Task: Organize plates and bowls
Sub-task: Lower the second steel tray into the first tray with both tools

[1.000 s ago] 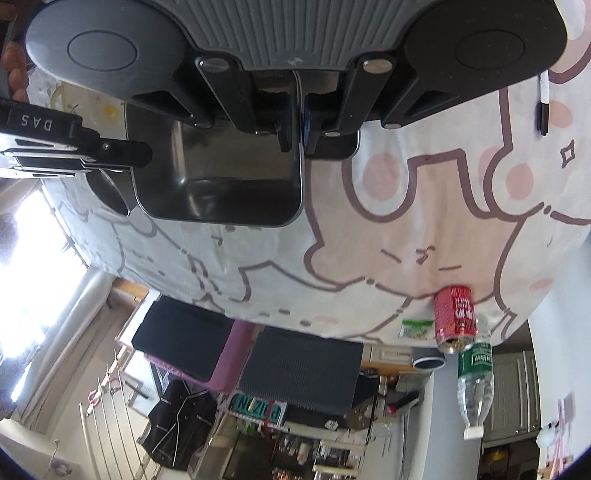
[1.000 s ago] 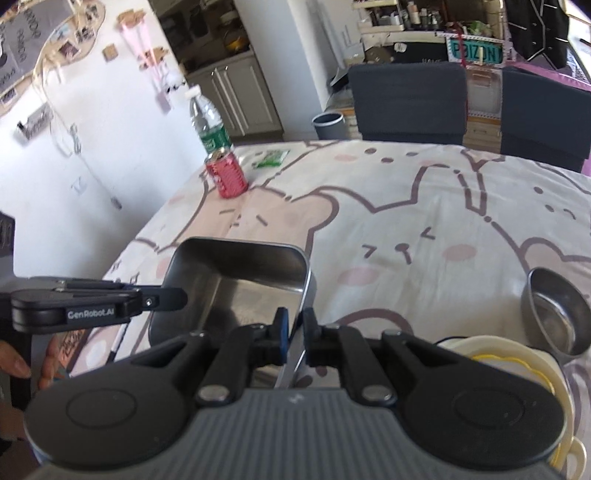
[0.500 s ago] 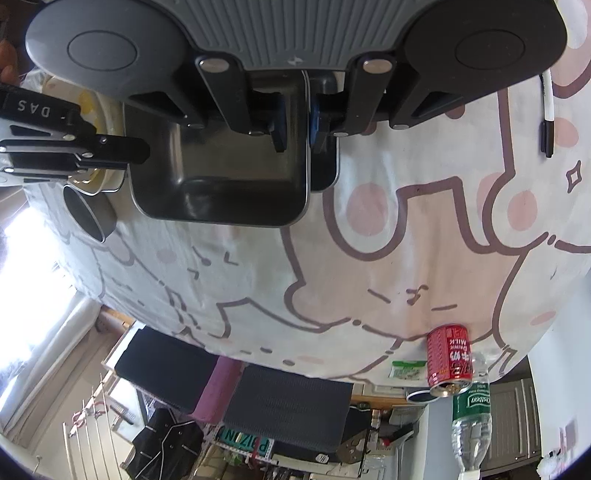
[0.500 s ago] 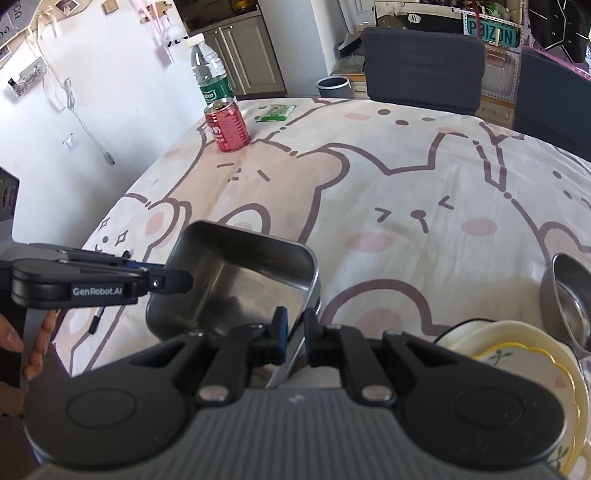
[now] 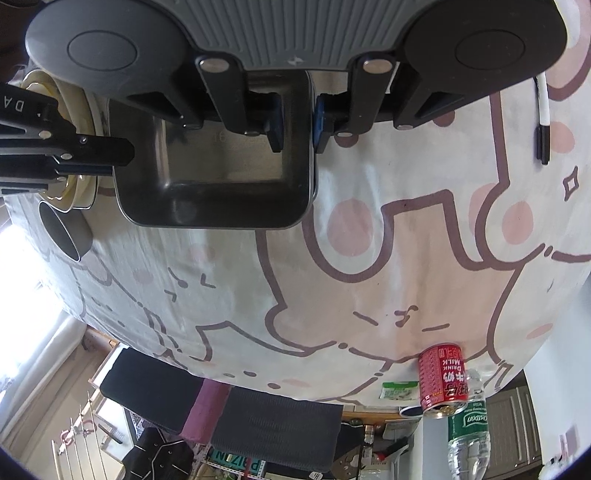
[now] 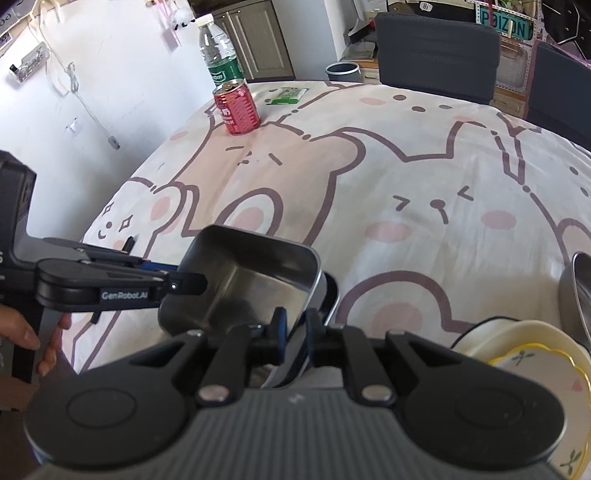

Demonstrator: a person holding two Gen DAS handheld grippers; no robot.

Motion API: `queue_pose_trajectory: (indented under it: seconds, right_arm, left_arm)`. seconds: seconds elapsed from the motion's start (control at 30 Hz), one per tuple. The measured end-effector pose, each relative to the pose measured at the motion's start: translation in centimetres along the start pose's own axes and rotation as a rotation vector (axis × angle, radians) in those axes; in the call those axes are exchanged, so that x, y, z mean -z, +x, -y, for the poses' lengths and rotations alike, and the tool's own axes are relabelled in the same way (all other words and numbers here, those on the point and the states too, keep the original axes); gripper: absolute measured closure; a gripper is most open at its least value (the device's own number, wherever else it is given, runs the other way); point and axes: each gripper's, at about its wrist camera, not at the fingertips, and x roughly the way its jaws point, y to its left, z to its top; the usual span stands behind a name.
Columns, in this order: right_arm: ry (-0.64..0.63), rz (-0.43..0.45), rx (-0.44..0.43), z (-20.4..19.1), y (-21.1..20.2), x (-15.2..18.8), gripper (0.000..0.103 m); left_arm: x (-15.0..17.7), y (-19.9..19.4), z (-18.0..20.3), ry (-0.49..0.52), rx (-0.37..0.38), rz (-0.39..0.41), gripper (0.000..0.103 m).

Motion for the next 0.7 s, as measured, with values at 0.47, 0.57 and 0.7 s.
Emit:
queue_pose_trajectory:
  seconds: [0.47, 0.57, 0.7]
  right_arm:
    - [-0.044, -0.003, 0.024, -0.7, 0.6, 0.1, 0.087]
    - [-0.052, -0.007, 0.027, -0.7, 0.6, 0.1, 0.087]
    - [-0.072, -0.015, 0.039, -0.8, 0.8, 0.1, 0.087]
  left_arm:
    - [0.0, 0.3, 0.3, 0.039, -0.039, -0.007, 0.086]
    - [0.0, 0.5, 0.4, 0.051, -0.046, -0.016, 0.086]
    - [0.1, 1.0, 0.6, 0.071, -0.053, -0.029, 0.086]
